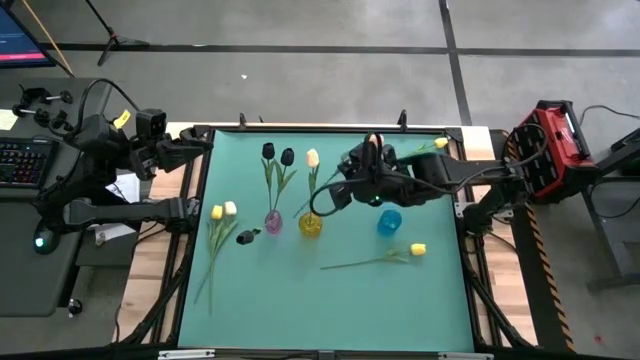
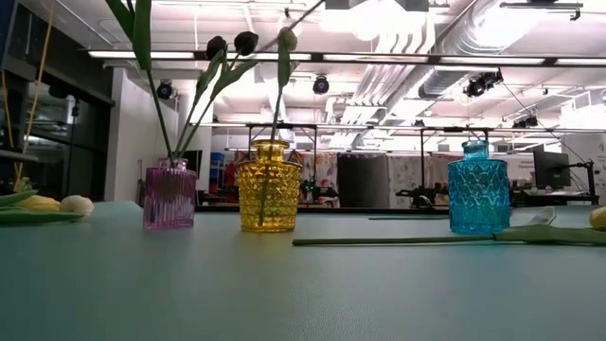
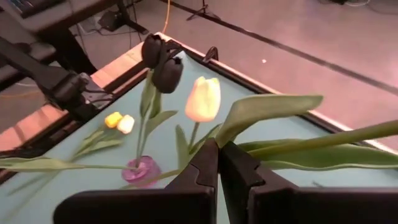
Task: Sort flowers into vase by color
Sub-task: Put the right white tulip into the yellow vase, then put the white tulip into the yellow vase
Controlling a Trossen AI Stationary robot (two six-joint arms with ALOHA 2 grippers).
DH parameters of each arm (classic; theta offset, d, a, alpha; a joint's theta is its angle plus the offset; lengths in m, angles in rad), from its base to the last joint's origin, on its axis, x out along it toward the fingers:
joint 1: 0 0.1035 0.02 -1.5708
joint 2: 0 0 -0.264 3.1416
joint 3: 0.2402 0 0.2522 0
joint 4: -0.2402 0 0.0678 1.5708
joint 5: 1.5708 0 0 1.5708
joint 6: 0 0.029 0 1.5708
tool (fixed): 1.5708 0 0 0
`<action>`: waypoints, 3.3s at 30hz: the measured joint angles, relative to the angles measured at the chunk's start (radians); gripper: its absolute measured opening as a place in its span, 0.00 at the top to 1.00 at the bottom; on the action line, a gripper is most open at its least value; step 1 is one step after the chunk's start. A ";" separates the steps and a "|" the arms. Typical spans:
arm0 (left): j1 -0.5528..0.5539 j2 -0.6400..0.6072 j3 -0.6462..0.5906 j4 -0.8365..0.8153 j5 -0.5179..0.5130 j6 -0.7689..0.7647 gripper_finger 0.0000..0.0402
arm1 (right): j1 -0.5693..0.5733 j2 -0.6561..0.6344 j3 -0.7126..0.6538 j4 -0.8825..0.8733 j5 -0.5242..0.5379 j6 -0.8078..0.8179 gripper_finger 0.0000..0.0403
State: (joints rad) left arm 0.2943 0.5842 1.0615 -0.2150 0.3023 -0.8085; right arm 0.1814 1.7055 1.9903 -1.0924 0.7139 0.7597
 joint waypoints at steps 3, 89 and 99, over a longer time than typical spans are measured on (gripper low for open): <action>0.000 0.000 0.000 0.000 0.000 0.000 0.62 | -0.014 0.003 0.000 0.003 -0.013 -0.044 1.00; 0.000 0.000 0.000 -0.006 -0.096 0.061 0.62 | 0.050 0.161 0.109 -0.267 -0.619 -0.352 0.17; 0.000 0.000 0.000 -0.082 -0.096 0.061 0.62 | 0.158 0.161 0.056 -0.316 -0.610 -0.247 0.17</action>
State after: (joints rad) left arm 0.2943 0.5842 1.0618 -0.2972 0.2062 -0.7475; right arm 0.3390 1.8664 2.0460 -1.4087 0.1043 0.5124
